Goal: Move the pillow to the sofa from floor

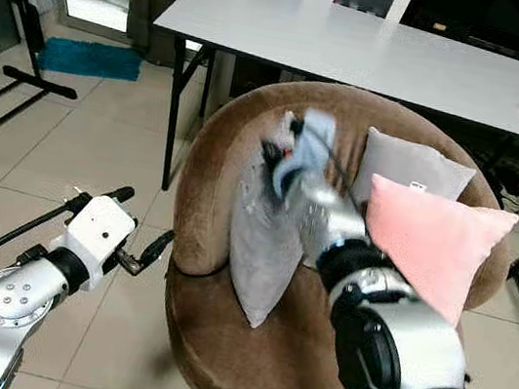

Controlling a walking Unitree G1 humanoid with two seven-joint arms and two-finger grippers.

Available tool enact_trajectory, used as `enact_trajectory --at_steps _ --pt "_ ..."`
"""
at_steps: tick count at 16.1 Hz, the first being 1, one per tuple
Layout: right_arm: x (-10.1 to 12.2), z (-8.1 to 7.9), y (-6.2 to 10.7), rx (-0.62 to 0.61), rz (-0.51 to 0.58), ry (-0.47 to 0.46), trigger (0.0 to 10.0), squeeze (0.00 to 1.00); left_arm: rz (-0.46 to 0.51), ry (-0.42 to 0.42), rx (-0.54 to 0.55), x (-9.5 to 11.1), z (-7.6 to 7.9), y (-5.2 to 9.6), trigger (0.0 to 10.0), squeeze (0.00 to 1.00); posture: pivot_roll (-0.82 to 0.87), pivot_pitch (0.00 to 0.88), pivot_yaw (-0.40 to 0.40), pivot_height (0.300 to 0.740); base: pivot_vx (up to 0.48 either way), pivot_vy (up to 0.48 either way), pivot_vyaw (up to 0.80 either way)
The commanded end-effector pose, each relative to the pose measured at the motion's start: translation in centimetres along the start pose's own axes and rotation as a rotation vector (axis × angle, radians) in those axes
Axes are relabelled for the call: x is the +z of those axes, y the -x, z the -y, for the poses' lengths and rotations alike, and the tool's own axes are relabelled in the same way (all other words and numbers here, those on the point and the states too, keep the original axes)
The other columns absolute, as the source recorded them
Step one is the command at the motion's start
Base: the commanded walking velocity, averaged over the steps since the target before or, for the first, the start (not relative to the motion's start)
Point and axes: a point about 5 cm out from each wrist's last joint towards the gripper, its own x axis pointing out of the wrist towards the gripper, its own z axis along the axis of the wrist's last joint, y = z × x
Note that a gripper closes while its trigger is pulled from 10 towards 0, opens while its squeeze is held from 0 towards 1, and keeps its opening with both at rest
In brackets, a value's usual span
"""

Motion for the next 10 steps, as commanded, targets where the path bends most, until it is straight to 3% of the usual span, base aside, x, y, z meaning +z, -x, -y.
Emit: enact_trajectory --at_steps 1,2,3,4,5,6,8,9,10 --pt "1.2 -1.5 -0.1 0.082 0.045 -0.048 10.0 0.63 -0.002 -0.009 -0.008 0.0 0.0 0.0 10.0 0.43 0.12 0.0 -0.097 0.74 0.0 0.0 0.0" --pt "2.1 -0.5 0.1 0.098 0.091 -0.038 10.0 0.0 0.001 -0.01 -0.008 0.0 0.0 0.0 10.0 0.43 0.12 0.0 -0.096 0.74 0.0 0.0 0.0" --pt "2.6 0.2 0.4 0.131 0.129 -0.021 10.0 0.0 0.007 -0.007 -0.001 0.1 0.0 0.0 10.0 0.42 0.11 0.0 -0.097 0.74 0.0 0.0 0.0" --pt "3.1 1.9 1.4 0.166 0.19 0.023 10.0 0.0 0.025 0.011 0.035 0.3 0.0 -0.1 10.0 0.42 0.11 0.0 -0.1 0.74 0.0 0.0 0.0" --pt "2.5 4.8 3.0 0.08 0.22 0.068 10.0 0.0 0.047 0.063 0.108 0.6 0.0 0.0 10.0 0.42 0.1 0.0 -0.101 0.74 0.0 0.0 0.0" --pt "2.2 5.5 3.6 0.048 0.218 0.084 10.0 0.0 0.052 0.08 0.131 0.7 0.0 0.0 10.0 0.42 0.09 0.0 -0.1 0.74 0.0 0.0 0.0" --pt "0.7 7.9 7.2 -0.056 0.248 0.183 10.0 0.0 0.088 0.094 0.253 1.3 0.0 0.4 10.0 0.42 0.07 0.0 -0.091 0.74 0.0 0.0 -0.77" --pt "0.4 8.4 8.1 -0.092 0.247 0.207 10.0 0.0 0.102 0.093 0.292 1.5 -0.3 0.5 10.0 0.42 0.06 0.0 -0.089 0.74 0.0 0.0 -0.8" --pt "-0.3 9.4 9.9 -0.166 0.238 0.227 10.0 0.0 0.127 0.098 0.331 2.1 -0.4 0.5 10.0 0.42 0.05 0.0 -0.084 0.74 0.0 0.0 0.0"
